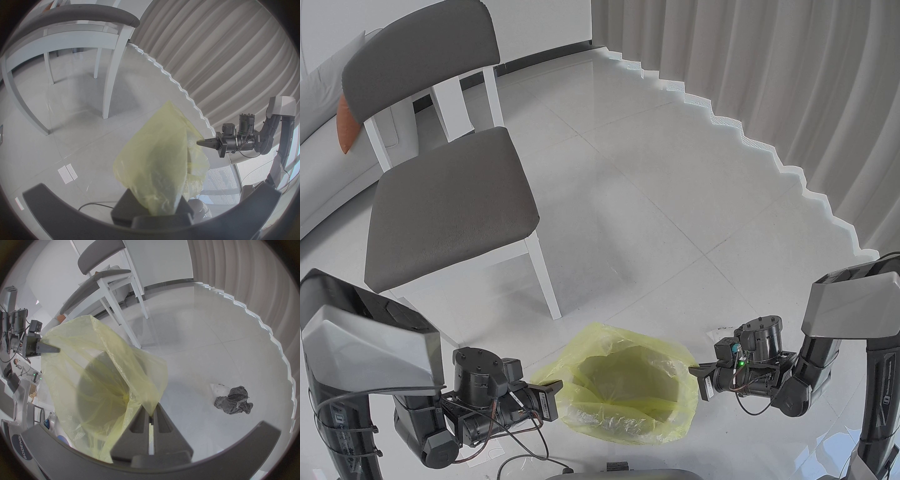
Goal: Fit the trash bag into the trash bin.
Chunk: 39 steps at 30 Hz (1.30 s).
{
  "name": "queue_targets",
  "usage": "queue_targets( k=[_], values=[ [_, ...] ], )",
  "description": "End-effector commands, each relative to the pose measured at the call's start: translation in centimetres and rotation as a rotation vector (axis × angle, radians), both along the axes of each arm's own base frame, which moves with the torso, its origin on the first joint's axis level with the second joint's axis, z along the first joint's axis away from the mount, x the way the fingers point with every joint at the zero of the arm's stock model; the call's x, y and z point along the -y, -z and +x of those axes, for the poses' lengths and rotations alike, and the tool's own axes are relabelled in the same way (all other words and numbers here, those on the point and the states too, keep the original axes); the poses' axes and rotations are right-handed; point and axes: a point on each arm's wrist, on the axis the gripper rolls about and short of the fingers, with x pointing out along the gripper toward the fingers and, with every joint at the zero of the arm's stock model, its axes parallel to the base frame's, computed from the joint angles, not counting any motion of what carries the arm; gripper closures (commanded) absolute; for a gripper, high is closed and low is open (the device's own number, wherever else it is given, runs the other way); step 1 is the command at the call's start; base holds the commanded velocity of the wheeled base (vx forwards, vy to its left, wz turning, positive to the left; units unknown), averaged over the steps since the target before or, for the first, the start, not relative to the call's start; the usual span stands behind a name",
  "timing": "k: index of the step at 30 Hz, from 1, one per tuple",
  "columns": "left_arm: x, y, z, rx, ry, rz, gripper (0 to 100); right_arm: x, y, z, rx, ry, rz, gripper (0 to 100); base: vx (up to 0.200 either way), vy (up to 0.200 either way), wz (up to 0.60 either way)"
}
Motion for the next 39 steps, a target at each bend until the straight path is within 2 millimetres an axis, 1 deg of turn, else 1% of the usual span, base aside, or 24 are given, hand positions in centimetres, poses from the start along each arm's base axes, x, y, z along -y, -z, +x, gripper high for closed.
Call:
queue_targets(
  k=[1,3,7,11,12,13,16,19,20,21,25,29,32,35,37,39],
  values=[
    [0.3,1.6,-0.4,-0.032,0.016,0.023,100,0.3,0.7,-1.0,-0.018,-0.007,-0.016,100,0.0,0.0,0.0],
    [0.4,2.4,0.0,-0.023,0.012,0.022,100,0.4,0.8,-1.2,-0.011,-0.008,-0.014,100,0.0,0.0,0.0],
    [0.5,3.2,1.0,0.015,0.009,0.021,100,0.4,0.9,-1.1,-0.01,-0.008,-0.014,100,0.0,0.0,0.0],
    [-0.3,4.1,1.9,0.005,-0.027,0.039,100,0.2,1.0,-0.7,-0.005,-0.011,-0.013,100,0.0,0.0,0.0],
    [-1.0,4.6,2.3,0.002,-0.049,0.049,100,-0.3,1.3,-0.7,-0.003,-0.024,-0.016,100,0.0,0.0,0.0],
    [-1.2,4.6,2.4,0.004,-0.056,0.052,100,-0.5,1.4,-0.6,0.0,-0.028,-0.018,100,0.0,0.0,0.0],
    [-1.6,4.1,1.9,0.0,-0.062,0.058,100,-0.8,1.5,-0.6,0.003,-0.036,-0.017,100,0.0,0.0,0.0],
    [-1.5,2.3,1.4,0.038,-0.05,0.028,100,-0.9,1.2,-1.0,0.01,-0.045,-0.013,100,0.0,0.0,0.0],
    [-1.5,2.0,1.3,0.042,-0.048,0.024,100,-0.8,1.2,-1.2,0.008,-0.046,-0.013,100,0.0,0.0,0.0],
    [-1.2,1.2,1.2,0.067,-0.039,0.006,100,-0.7,0.7,-1.5,0.028,-0.047,-0.005,100,0.0,0.0,0.0],
    [-0.9,0.2,1.5,0.108,-0.036,-0.016,100,-0.4,-0.3,-2.0,0.066,-0.047,0.011,100,0.0,0.0,0.0],
    [-0.9,0.1,1.8,0.117,-0.044,-0.021,100,-0.3,-0.6,-2.2,0.08,-0.043,0.02,100,0.0,0.0,0.0],
    [-0.9,0.6,1.9,0.106,-0.05,-0.013,100,-0.3,-0.6,-1.8,0.094,-0.037,0.029,100,0.0,0.0,0.0],
    [-0.8,1.0,2.0,0.097,-0.051,-0.006,100,-0.4,-0.4,-1.7,0.09,-0.037,0.027,100,0.0,0.0,0.0],
    [-0.8,1.3,2.2,0.092,-0.052,-0.003,100,-0.5,0.2,-1.5,0.081,-0.037,0.023,100,0.0,0.0,0.0],
    [-0.6,1.1,2.5,0.108,-0.052,-0.012,100,-0.4,0.4,-1.3,0.083,-0.033,0.02,100,0.0,0.0,0.0]
  ],
)
